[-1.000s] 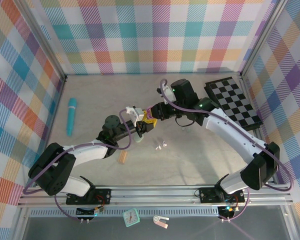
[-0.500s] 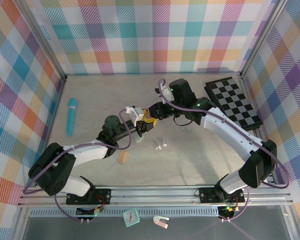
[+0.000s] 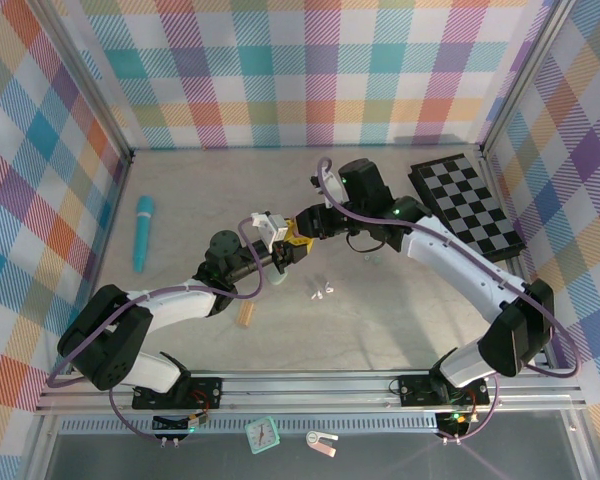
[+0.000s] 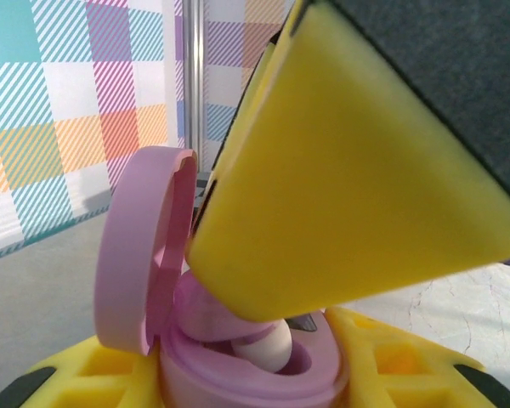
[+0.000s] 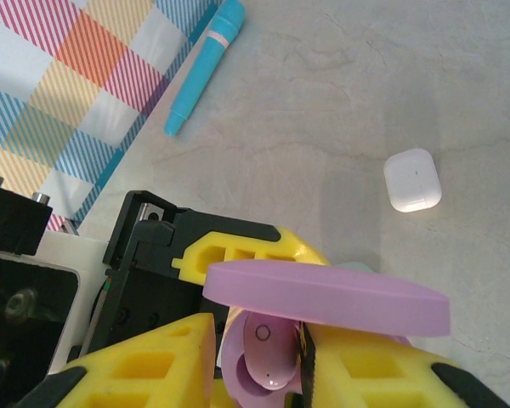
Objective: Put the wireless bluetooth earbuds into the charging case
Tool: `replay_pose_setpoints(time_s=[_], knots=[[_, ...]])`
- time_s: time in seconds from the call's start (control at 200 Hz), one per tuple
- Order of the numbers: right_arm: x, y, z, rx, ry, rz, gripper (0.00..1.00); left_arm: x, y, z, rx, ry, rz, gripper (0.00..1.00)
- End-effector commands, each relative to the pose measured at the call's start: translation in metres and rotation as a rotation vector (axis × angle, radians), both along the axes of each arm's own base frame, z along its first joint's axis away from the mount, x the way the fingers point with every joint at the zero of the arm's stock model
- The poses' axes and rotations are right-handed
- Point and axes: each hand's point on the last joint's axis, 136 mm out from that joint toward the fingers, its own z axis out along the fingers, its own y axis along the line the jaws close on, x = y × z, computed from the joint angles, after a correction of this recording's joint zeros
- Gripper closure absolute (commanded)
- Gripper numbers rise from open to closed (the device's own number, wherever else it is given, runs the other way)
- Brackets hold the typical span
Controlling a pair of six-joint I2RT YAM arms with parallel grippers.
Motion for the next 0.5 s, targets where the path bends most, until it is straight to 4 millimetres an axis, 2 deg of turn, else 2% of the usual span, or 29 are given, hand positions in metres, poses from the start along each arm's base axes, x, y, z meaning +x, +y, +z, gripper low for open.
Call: replay_pose_setpoints(time_s=[0.0,0.13,0.36,0.495], knots=[[-0.007,-0.006,0.012,0.022,-0.024,0.004,0.67,-0.003,-0.004,0.016,-0.047,-0.044,-0.012,0.71],[-0.011,-0.008,0.014,0.027,-0.029,0.008,0.67,-0.003,-0.004,0.017,-0.047,-0.045,-0.011,0.71],[-0.021,0.001,0.018,0.081,0.001,0.07,0.64,-0.002,-0.005,0.016,-0.046,-0.044,-0.012,0.71],[-0.021,-0.005,0.02,0.071,-0.023,0.05,0.64,-0.003,-0.004,0.016,-0.046,-0.047,-0.012,0.71]])
